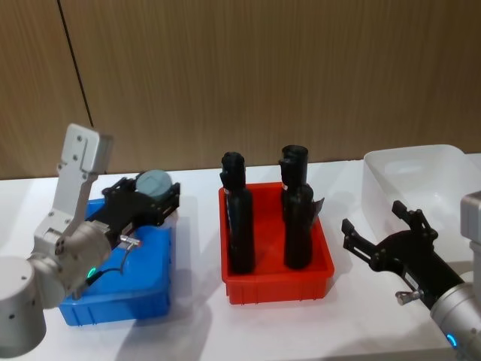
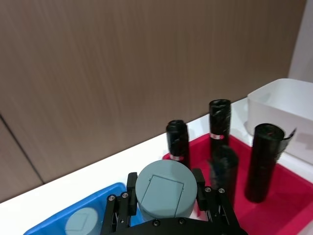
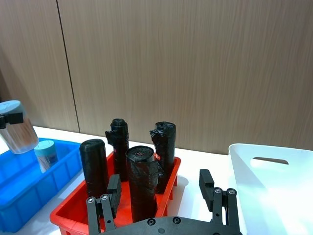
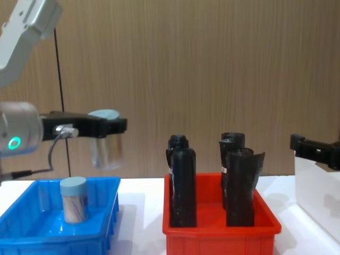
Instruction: Pick the cotton swabs from the blue box and place them into the white box.
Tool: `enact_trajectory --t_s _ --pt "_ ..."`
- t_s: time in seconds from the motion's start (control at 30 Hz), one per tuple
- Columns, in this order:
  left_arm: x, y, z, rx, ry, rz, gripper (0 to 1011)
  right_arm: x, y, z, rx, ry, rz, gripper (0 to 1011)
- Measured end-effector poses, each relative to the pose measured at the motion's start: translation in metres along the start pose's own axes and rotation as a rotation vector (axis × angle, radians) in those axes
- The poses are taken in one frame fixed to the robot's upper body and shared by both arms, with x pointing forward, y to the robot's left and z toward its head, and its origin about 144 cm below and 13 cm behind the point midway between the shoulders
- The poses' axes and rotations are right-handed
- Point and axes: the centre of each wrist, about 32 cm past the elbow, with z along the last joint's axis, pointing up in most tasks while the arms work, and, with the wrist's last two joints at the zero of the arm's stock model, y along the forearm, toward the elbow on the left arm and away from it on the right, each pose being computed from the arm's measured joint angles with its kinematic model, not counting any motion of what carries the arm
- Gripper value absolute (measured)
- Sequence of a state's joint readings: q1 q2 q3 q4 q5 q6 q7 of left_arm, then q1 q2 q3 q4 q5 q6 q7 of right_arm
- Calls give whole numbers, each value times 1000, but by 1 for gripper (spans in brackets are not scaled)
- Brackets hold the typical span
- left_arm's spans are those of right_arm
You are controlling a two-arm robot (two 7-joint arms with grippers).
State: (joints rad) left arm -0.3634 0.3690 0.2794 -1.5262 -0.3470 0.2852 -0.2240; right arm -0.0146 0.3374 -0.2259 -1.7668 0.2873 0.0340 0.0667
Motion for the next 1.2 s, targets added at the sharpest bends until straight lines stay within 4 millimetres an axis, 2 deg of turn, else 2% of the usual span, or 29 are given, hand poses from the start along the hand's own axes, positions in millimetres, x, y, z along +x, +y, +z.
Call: enact_trajectory --t_s 0.57,0.83,1.2 --pt "-5 -27 33 65 58 -189 669 0 0 0 0 0 0 1003" --pt "-9 -42 41 94 66 -259 669 0 0 0 0 0 0 1003" --pt "-13 -54 47 115 68 -311 669 0 0 0 0 0 0 1003"
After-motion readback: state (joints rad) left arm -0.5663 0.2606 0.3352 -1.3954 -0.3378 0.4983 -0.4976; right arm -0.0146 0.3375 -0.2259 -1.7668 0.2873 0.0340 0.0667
